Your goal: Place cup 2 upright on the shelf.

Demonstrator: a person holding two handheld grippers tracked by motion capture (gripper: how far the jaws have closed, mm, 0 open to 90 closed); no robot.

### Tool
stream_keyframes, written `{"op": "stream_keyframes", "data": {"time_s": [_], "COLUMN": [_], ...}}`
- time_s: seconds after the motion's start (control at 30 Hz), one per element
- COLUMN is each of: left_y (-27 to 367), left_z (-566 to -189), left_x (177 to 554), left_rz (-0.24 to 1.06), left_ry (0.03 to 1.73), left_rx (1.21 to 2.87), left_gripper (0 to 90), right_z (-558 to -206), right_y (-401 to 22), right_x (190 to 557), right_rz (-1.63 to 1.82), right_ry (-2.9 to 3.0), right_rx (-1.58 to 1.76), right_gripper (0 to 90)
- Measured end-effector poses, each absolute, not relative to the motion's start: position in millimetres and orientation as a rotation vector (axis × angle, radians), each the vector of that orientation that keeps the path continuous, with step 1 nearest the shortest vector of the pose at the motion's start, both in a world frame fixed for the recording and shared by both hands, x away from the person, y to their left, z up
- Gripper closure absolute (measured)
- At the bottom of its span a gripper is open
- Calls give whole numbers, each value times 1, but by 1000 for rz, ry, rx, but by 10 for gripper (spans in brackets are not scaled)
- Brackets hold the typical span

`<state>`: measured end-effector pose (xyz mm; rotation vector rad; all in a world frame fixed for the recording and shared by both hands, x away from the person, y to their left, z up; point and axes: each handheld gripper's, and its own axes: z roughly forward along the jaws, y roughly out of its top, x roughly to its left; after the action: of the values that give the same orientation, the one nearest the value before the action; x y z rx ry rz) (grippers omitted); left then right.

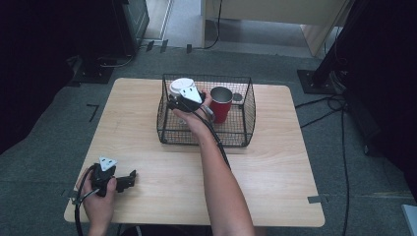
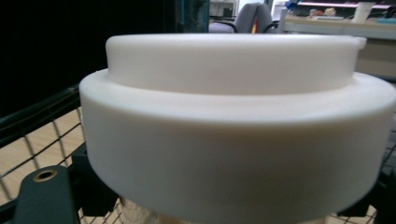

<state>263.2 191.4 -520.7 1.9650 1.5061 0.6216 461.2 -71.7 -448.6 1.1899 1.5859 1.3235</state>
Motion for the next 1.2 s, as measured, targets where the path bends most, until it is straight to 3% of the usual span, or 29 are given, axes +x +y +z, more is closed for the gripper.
{"op": "stream_keyframes", "data": {"time_s": [0.47,1.2], "left_y": [191,191], "left_z": [-521,-521], "left_x": [263,263], "left_rz": [622,622], "left_ry": [1506,1506], "left_rx": [1965,1965], "left_gripper": [0,0], "right_z": [-446,-417], "right_y": [-73,-85], "right_x": [456,445], "right_rz": [1340,1441], "right_ry": [1637,1566], "right_rx": [1152,1086], "right_gripper": [0,0]}}
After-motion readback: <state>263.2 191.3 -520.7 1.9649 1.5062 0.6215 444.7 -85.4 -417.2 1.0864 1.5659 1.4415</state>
